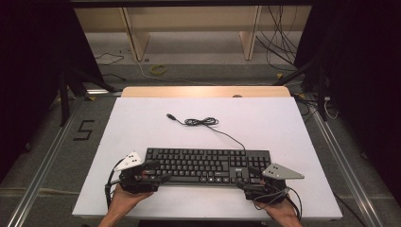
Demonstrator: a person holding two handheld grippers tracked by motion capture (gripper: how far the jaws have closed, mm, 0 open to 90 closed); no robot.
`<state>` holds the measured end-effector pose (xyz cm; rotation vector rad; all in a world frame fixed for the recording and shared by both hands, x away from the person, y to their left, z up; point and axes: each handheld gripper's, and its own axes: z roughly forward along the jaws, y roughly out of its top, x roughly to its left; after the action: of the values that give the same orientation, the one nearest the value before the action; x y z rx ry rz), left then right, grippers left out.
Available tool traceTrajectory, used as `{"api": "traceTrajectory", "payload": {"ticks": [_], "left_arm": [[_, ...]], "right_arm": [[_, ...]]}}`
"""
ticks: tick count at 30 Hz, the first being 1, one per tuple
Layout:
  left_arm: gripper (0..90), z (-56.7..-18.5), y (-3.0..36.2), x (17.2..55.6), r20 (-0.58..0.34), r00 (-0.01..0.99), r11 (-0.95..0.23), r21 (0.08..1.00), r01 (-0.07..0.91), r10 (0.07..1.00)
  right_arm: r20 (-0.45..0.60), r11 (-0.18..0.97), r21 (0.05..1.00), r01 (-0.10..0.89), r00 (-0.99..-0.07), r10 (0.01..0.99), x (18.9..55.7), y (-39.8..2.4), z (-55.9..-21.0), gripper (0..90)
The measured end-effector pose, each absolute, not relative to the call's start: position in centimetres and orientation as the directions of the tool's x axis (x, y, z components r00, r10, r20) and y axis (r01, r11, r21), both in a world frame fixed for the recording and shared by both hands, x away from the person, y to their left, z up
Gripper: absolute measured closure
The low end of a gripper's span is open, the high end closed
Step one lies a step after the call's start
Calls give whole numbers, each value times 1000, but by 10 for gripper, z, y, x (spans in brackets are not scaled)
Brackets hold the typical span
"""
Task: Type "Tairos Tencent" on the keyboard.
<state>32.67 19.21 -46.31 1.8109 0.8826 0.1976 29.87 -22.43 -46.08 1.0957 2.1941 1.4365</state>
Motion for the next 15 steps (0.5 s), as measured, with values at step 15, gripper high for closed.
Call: {"api": "traceTrajectory", "payload": {"ticks": [15], "left_arm": [[257,-463,192,327,-267,712,-165,865,474,650]], "right_arm": [[154,212,875,435,-666,729,299,-221,-461,297]]}}
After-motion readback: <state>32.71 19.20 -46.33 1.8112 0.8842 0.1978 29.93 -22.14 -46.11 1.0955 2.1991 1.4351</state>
